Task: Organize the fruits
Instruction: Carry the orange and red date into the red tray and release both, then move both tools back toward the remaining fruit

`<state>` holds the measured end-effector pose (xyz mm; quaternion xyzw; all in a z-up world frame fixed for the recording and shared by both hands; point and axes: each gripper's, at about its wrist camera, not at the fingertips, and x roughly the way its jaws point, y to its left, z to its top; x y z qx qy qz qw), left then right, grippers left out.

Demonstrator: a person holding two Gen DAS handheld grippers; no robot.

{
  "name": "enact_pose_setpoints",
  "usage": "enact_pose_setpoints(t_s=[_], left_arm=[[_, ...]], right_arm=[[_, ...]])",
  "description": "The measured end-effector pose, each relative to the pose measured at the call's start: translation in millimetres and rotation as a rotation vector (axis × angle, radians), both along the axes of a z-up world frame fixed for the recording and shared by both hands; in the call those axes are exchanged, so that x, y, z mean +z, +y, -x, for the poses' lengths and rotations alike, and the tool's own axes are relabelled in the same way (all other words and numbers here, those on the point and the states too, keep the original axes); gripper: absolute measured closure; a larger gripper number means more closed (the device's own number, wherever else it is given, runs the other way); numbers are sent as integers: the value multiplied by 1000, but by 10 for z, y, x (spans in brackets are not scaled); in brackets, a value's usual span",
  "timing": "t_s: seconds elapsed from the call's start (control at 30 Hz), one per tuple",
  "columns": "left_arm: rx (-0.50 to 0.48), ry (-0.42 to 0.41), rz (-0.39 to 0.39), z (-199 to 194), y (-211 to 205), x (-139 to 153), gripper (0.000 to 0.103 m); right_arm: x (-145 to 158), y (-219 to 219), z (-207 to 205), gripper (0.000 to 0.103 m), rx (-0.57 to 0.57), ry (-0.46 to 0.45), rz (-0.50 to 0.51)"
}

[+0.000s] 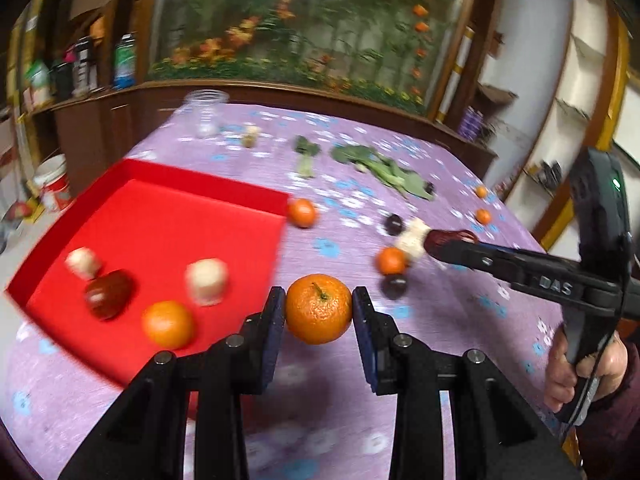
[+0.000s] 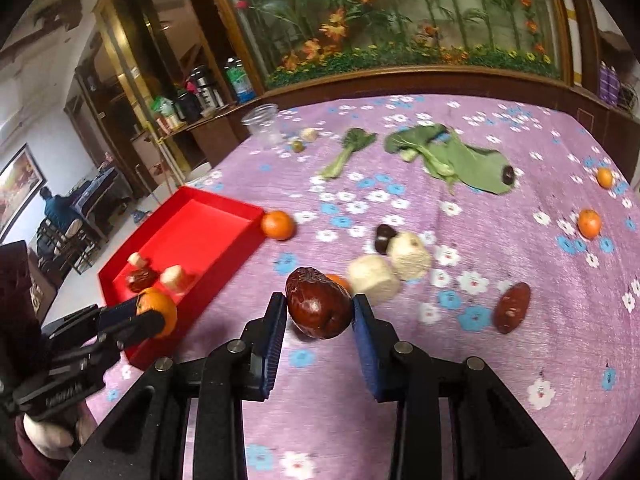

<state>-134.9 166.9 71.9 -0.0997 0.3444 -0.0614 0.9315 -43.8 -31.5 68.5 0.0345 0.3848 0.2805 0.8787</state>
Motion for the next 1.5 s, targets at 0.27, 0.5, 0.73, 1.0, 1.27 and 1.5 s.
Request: enact_pose_setpoints(t_s=[0.27,0.5,0.73,1.0,1.27,1.5], left_arm=[[187,0,50,210,728,-23,70],[265,35,59,177,1079,-144,70],[270,48,74,102,1160,-241,69],[290,58,84,40,1211,-265,64],[305,18,118,85,1273,-157,47],[317,16,125,118,1265,-114,38]], right_arm=[[59,622,88,66,105,18,1],[-27,1162,32,66,172,54,20],[-138,1609,-150,66,185,73,68],[-254,1892,-419,66,178,91,104],[-197,2008,-522,64,174,71,106],[-142,1843,-451,64,154,73,80]])
